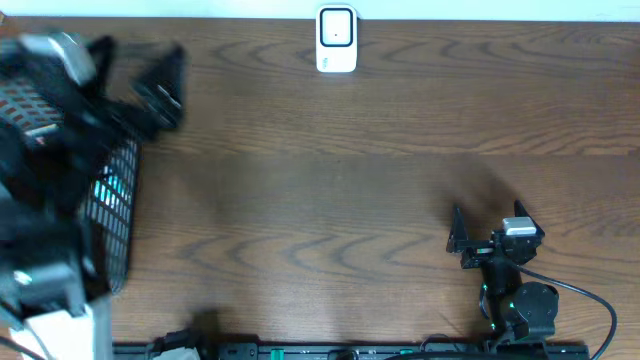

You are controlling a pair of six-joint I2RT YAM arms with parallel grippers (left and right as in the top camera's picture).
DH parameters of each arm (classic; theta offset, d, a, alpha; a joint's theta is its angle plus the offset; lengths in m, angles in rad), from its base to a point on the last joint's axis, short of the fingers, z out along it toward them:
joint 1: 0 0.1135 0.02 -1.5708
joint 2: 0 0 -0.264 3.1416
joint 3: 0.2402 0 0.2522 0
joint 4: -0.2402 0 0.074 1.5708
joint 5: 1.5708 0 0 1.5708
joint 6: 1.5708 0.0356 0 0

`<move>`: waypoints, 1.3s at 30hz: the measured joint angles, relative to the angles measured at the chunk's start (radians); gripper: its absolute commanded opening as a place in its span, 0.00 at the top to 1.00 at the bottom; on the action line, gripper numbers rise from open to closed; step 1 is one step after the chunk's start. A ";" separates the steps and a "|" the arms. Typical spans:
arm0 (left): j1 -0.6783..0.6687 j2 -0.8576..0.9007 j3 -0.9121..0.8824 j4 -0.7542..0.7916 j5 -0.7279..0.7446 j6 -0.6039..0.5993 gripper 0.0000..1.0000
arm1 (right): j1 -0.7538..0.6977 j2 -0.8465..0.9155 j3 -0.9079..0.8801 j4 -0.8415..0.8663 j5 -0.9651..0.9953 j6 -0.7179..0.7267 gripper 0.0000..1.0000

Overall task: Scan the item barcode
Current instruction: 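Reach the left gripper into the basket toward the green wet-wipe pack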

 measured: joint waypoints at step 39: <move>0.369 0.514 0.168 -0.631 -0.629 0.125 0.03 | 0.000 0.000 0.000 0.000 0.000 0.000 0.01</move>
